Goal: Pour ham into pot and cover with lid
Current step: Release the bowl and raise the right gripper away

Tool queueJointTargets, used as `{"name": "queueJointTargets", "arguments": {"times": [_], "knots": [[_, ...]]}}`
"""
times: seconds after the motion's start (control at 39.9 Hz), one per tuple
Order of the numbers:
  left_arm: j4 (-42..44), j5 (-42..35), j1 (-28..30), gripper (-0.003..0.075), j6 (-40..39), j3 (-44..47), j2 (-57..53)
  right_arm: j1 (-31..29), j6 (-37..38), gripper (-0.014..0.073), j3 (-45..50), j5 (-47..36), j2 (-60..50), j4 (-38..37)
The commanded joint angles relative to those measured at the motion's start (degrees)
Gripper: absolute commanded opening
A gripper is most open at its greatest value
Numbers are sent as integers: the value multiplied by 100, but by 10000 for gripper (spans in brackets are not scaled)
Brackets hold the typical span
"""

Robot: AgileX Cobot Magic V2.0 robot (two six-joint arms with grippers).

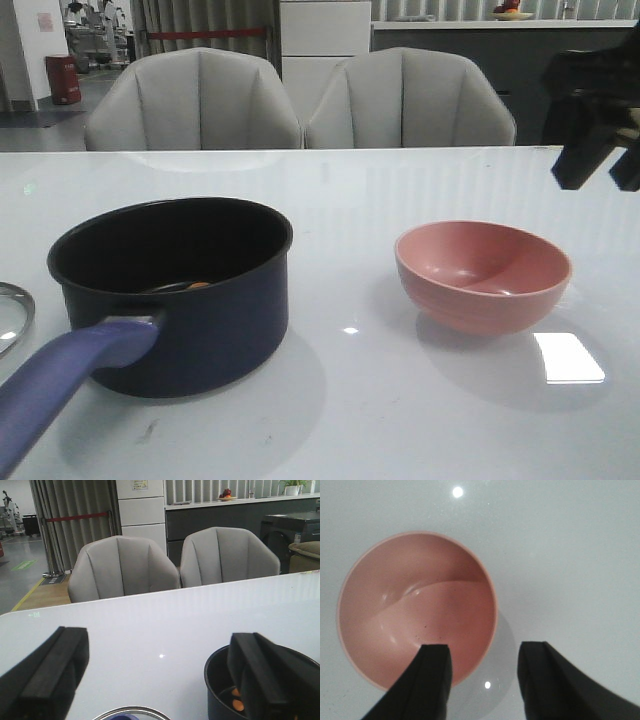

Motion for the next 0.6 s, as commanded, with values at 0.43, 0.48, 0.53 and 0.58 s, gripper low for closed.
{"name": "queueJointTargets", "arguments": {"times": [0.43, 0.48, 0.53, 0.58], "knots": [[-25, -448, -41, 608, -11, -144, 49, 395, -547, 423, 1992, -1543, -4193, 54], [-25, -448, -41, 608, -11, -144, 49, 395, -554, 423, 2181, -1548, -4668, 54], [-25, -448, -41, 608, -11, -144, 49, 395, -554, 423, 2406, -1554, -5065, 54], [-25, -448, -41, 608, -11, -144, 49, 395, -559, 423, 2616, -1597, -5439, 54]]}}
